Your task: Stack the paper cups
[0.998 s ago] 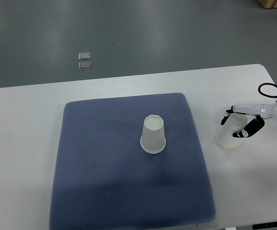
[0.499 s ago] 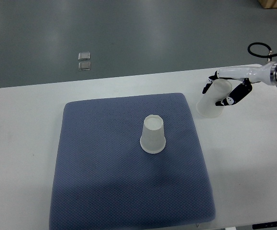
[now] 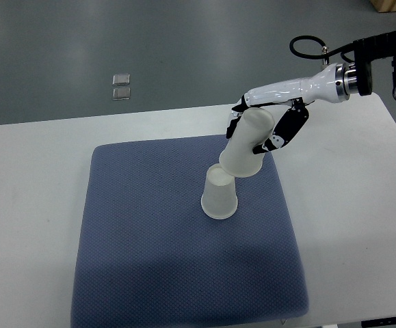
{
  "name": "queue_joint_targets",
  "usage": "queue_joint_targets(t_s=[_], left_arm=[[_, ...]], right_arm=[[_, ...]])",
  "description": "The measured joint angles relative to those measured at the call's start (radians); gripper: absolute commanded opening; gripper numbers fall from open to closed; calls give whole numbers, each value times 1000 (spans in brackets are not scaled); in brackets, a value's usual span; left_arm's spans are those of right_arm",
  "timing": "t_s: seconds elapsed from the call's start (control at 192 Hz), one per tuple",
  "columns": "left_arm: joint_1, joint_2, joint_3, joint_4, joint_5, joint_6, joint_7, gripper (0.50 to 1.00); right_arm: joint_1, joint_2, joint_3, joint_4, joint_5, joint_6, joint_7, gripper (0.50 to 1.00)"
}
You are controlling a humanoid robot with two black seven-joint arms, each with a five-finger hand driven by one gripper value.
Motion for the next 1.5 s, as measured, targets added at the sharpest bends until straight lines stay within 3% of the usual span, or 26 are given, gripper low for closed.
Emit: queue_joint_targets(t_s=[0.13,0.426,1.362,1.502], left_arm=[[0,0,0,0,0,0,0,1000],[0,0,0,0,0,0,0,1000],[0,0,0,0,0,0,0,1000],[0,0,0,0,0,0,0,1000]], right_arm=[[24,21,0,45,-3,0,-8,615],[46,76,-3,41,-13,0,-34,619],[-19,161,-21,-92,-100,0,-56,633],[-24,169,-21,-93,-100,0,-57,658]])
